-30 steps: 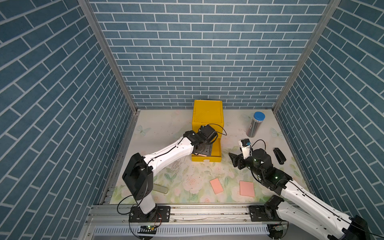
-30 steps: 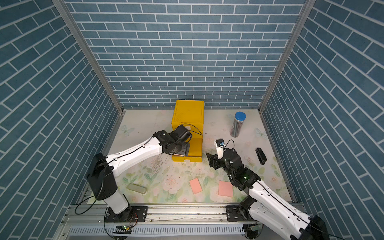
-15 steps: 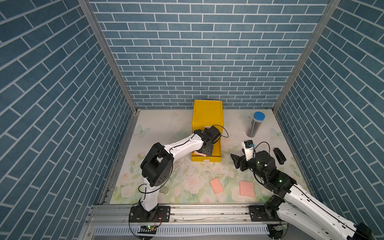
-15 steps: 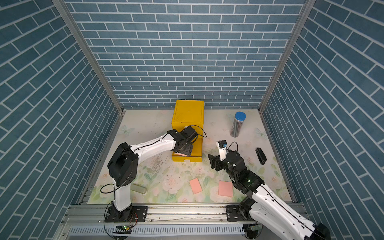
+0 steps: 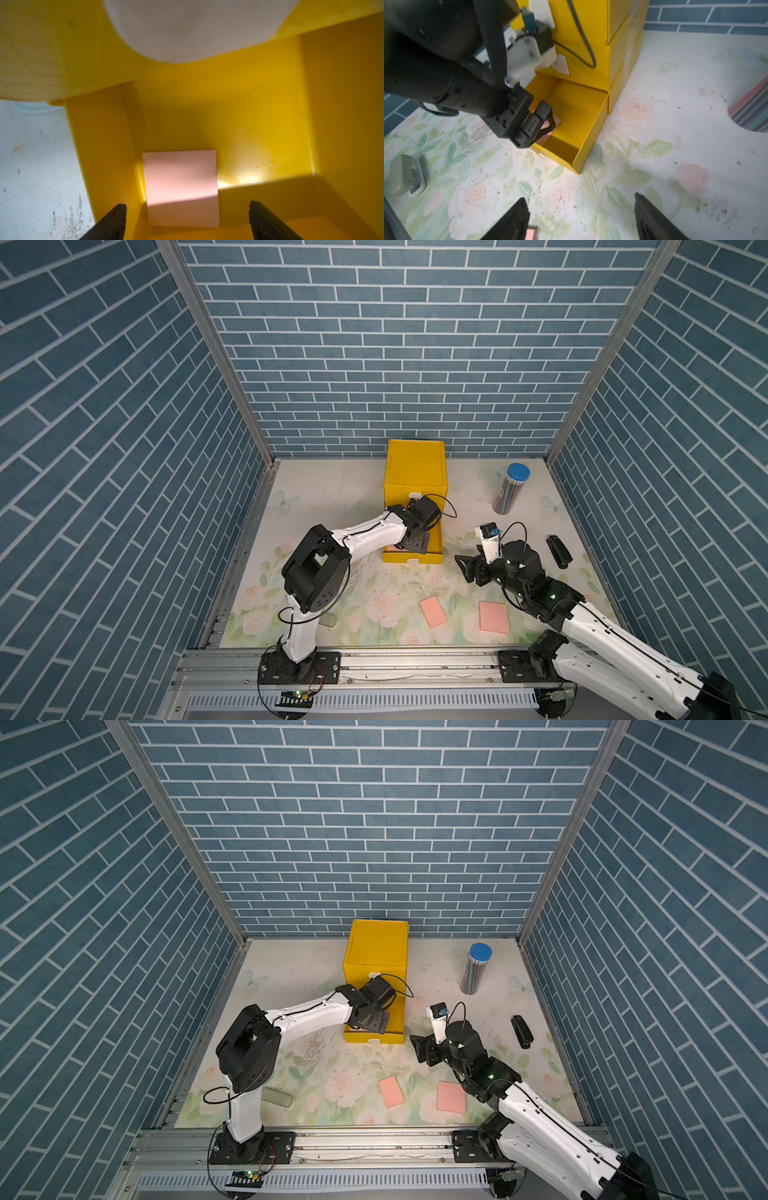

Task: Please put the sticky notes in the drawer by color
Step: Place the sticky notes in the drawer, then pick up the sticky notes from the center of the board.

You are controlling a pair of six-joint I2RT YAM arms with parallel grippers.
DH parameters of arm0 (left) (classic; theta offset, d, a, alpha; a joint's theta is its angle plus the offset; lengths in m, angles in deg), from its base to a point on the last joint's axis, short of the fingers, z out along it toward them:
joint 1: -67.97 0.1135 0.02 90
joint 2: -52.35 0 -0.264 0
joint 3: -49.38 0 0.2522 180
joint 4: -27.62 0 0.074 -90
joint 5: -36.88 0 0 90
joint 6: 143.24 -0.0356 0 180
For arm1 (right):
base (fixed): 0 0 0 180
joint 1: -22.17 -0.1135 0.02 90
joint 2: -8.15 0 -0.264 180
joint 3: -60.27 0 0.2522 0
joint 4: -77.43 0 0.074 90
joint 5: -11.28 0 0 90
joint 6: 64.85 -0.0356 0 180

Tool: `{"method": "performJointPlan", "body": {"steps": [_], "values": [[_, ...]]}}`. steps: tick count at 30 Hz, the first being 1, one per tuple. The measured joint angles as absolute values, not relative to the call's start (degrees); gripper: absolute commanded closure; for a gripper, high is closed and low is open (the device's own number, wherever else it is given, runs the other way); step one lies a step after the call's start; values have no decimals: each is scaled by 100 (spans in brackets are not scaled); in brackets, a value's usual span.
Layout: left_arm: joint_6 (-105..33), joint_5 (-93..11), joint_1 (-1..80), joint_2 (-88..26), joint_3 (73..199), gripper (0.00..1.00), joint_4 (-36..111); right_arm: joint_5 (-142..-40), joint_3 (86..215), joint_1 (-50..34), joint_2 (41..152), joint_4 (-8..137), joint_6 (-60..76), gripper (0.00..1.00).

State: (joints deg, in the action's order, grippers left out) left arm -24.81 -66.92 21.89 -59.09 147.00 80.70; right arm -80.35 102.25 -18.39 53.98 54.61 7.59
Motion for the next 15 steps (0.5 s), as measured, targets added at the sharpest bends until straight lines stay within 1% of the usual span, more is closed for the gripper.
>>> {"method": "performJointPlan", "body": {"steps": [2,4,6,9,12,15], "values": [[-2481,-6567,2189,-5706,14604,2,7914,-8247,10260,-1889,5590,5328,602,16],[-2481,-6390,2191,-5378,14461,2,7737,-8385,10291,-2110,5771,5151,403,15],[-2477,-6132,2193,-4871,14311,1,7521,-8485,10352,-2527,5988,4976,163,15],[-2457,-5842,2193,-4215,14223,0,7219,-8509,10575,-3220,6501,4718,-198,10],[-2433,-5667,2193,-3645,14079,0,6970,-8332,10931,-3869,7135,4449,-546,5],[-2407,-5684,2202,-3179,13830,0,6950,-8081,11404,-4352,7811,4150,-836,3]]}}
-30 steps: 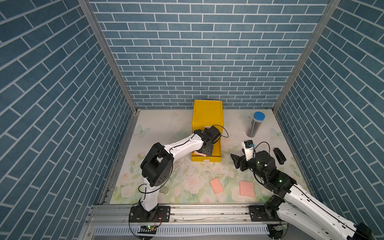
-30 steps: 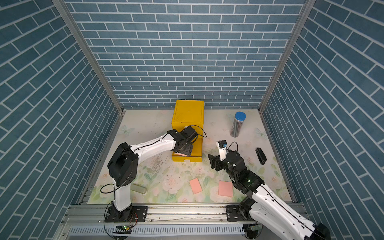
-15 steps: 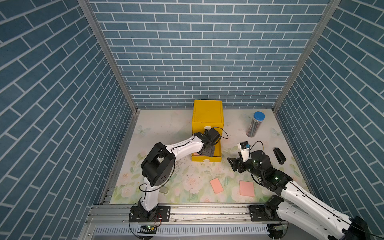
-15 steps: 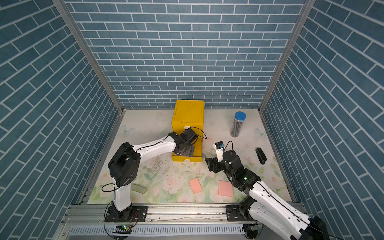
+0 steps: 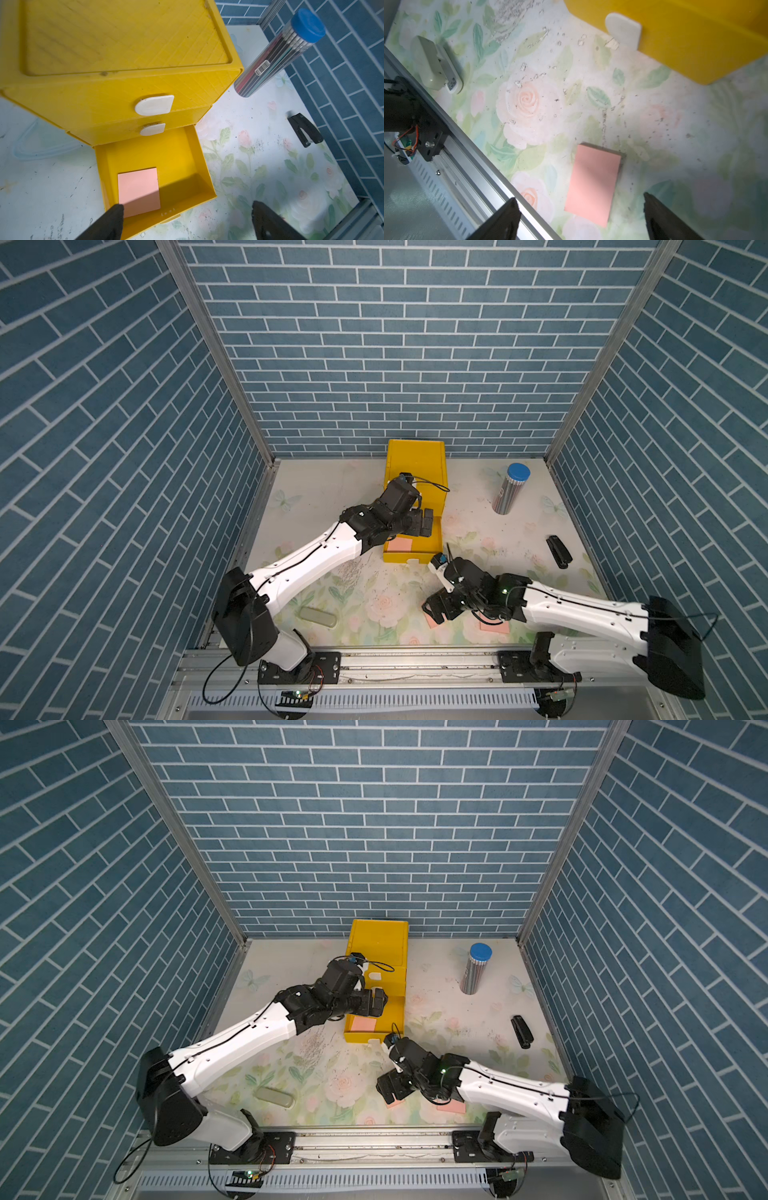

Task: Please put the sticky notes in the drawer by color
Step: Pick up the sticky notes from the center of the board.

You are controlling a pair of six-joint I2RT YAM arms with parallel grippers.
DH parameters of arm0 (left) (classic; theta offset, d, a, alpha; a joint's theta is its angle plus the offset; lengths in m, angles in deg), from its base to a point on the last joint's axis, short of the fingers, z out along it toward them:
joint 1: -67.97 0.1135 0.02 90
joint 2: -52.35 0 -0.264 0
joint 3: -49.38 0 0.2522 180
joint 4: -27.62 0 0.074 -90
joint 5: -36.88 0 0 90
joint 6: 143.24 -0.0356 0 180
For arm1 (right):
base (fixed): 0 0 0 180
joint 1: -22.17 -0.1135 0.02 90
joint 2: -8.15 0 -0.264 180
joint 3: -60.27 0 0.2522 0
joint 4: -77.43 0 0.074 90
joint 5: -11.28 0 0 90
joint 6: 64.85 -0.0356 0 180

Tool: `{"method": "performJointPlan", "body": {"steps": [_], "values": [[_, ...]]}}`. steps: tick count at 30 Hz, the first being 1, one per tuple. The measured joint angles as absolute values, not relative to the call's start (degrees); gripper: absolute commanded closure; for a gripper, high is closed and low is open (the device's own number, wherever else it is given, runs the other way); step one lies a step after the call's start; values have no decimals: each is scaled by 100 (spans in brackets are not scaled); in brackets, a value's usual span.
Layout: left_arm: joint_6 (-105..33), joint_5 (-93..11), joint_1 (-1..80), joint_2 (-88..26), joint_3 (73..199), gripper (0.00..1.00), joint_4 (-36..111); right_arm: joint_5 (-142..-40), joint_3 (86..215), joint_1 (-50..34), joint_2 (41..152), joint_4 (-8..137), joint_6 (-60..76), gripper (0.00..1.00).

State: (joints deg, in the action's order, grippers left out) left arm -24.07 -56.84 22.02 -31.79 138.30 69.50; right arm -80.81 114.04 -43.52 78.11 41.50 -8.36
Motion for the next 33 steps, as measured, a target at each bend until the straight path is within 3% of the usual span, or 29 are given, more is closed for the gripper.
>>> {"method": "performJointPlan", "body": {"steps": [16,27,33], "values": [[-2201,-6215,2259,-2484,12897,0,7388,-7886,11609,-4649,9144,3833,-1254,13],[-2201,-6296,2259,-2449,12789,0,7372,-7606,12066,-4789,9743,3604,-1247,36],[-2201,-6336,2259,-2423,12783,0,7366,-7458,12085,-4809,9773,3534,-1241,44]]}}
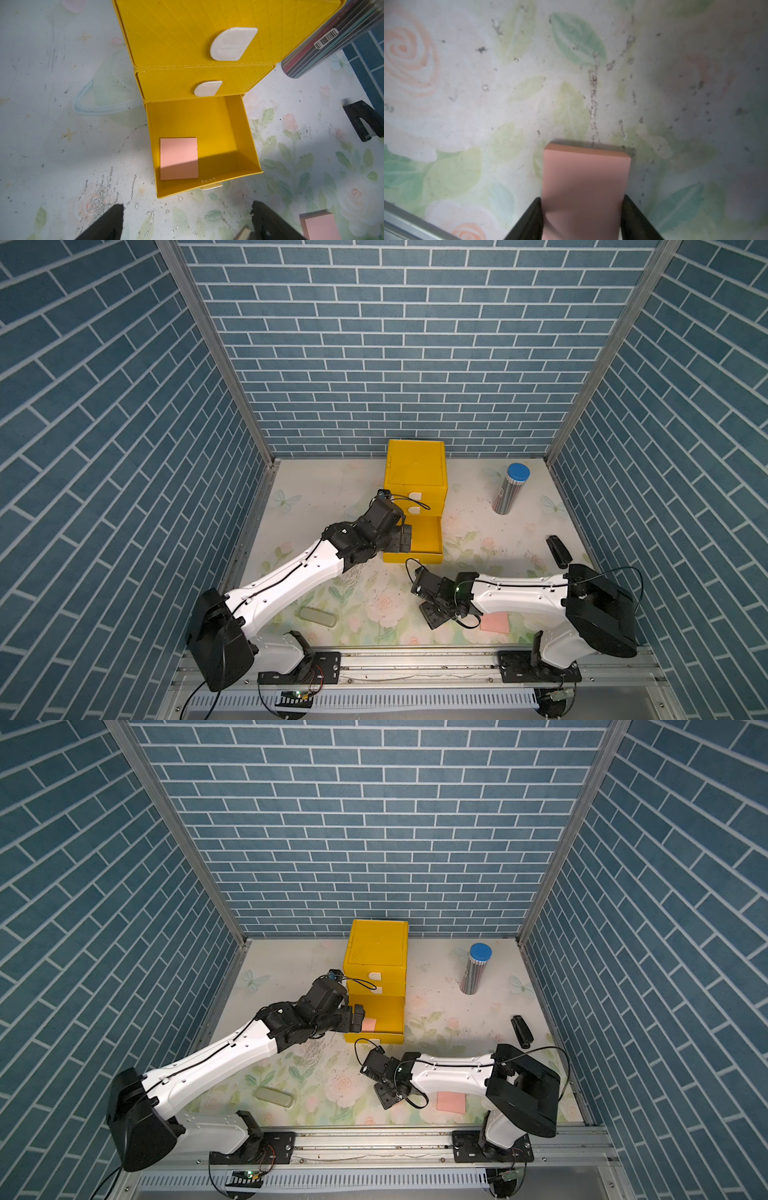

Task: Please put the sticky notes in the drawer by color
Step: Pick up the sticky notes from the center of the board.

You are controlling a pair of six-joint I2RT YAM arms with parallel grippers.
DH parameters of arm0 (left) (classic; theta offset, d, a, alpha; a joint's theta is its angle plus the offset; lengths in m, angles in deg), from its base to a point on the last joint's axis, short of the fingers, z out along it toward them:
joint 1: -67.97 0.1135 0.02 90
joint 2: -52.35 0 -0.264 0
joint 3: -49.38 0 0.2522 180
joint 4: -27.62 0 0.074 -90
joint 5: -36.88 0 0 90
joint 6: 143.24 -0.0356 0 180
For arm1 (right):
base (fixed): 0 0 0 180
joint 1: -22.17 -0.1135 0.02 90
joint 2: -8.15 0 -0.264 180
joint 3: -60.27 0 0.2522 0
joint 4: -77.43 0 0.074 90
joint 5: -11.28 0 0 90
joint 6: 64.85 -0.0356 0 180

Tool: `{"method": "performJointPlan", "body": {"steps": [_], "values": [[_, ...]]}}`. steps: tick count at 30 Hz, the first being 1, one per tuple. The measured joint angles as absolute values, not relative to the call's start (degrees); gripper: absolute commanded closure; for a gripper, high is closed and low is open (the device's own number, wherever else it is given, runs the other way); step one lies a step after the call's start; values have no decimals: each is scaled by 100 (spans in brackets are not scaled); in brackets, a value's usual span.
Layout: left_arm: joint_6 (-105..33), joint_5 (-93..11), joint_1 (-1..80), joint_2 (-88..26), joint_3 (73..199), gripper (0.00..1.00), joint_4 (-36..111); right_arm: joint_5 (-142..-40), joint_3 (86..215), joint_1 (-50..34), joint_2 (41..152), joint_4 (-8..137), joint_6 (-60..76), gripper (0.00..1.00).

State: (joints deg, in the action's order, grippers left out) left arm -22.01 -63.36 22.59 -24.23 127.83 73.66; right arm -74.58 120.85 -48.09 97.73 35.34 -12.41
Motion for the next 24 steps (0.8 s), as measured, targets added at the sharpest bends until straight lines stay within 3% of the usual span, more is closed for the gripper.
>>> {"method": "performJointPlan", "body": {"steps": [11,24], "values": [[-2151,-6362,2276,-2198,12503,0,7326,-7333,12352,-4811,9856,3219,-1179,44],[-1959,-6296,2912,-1378,11594,0,6975,-7178,13852,-4112,9826,2561,-303,45]]}}
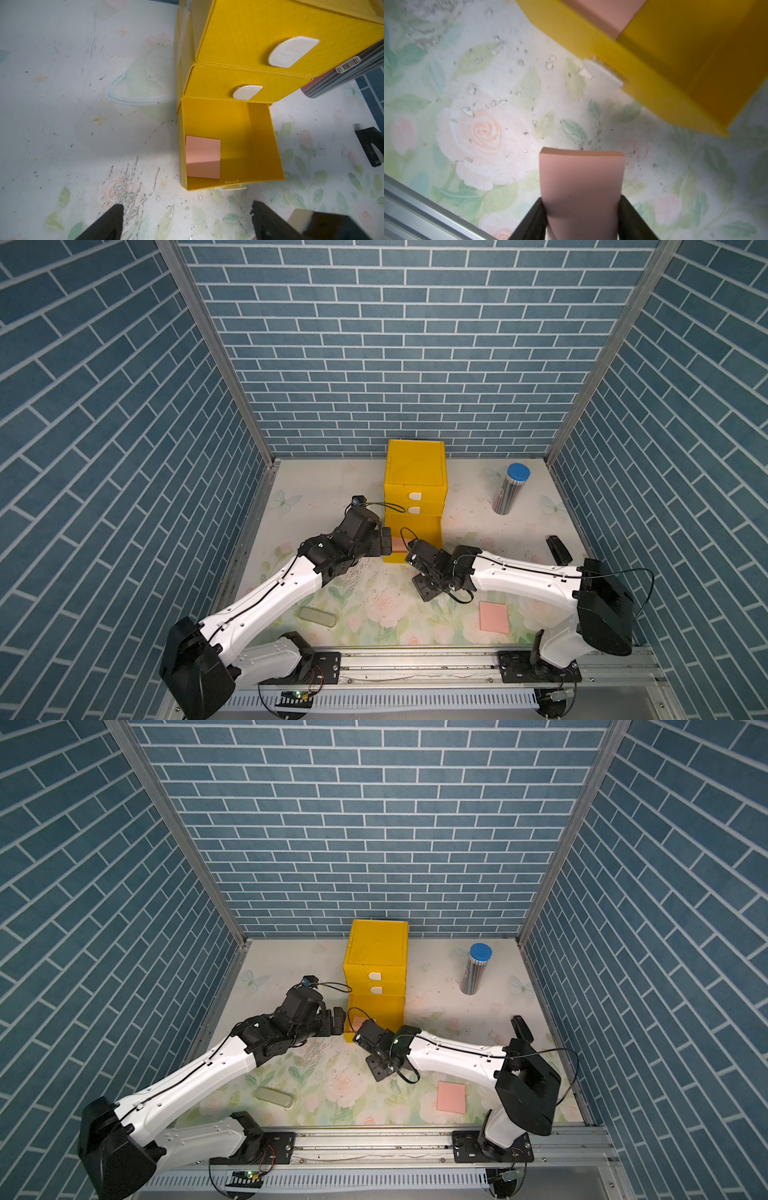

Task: Please put the sticky notes in the drawer by color
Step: Pick up the sticky notes from the center of the board, then place the sticky notes in the drawer.

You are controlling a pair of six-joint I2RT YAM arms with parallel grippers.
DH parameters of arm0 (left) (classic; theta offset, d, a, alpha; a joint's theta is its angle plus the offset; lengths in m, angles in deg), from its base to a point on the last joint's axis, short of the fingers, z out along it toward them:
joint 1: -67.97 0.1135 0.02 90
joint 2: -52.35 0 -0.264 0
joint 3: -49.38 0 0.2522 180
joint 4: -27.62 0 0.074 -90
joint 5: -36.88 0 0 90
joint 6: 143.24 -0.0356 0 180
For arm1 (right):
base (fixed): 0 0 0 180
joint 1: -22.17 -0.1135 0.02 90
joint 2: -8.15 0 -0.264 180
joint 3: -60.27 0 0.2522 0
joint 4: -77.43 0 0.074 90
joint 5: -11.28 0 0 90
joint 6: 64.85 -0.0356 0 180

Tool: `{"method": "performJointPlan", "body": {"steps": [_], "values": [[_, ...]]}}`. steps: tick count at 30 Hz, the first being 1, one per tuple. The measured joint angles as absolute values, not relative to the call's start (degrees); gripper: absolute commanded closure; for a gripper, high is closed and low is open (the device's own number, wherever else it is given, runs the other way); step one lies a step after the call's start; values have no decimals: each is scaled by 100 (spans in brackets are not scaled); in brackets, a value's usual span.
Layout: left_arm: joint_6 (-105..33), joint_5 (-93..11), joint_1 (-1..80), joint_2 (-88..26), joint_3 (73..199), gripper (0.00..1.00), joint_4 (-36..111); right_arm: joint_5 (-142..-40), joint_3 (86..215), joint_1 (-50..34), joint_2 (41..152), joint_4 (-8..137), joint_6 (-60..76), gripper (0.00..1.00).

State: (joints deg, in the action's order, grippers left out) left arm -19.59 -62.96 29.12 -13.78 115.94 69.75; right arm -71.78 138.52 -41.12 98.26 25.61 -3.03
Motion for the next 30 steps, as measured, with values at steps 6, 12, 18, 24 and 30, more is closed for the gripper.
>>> {"method": "performJointPlan", "body": {"steps": [6,12,18,24,30], "values": [[-1758,-6034,3256,-1018,11050,0,6804,-7220,14966,-3655,10250,2631,287,46],[-1561,-5872,3273,-644,10750,0,6758,-7366,15663,-3262,11170,2919,735,47],[-1463,-5722,3273,-347,10661,0,6723,-7366,16238,-2971,12014,2998,1026,47],[-1436,-5608,3238,-366,10617,0,6717,-7333,16376,-2761,12405,3110,1207,46],[-1412,-5553,3081,-583,10617,0,6572,-7217,16376,-2761,12678,3114,1310,26]]}}
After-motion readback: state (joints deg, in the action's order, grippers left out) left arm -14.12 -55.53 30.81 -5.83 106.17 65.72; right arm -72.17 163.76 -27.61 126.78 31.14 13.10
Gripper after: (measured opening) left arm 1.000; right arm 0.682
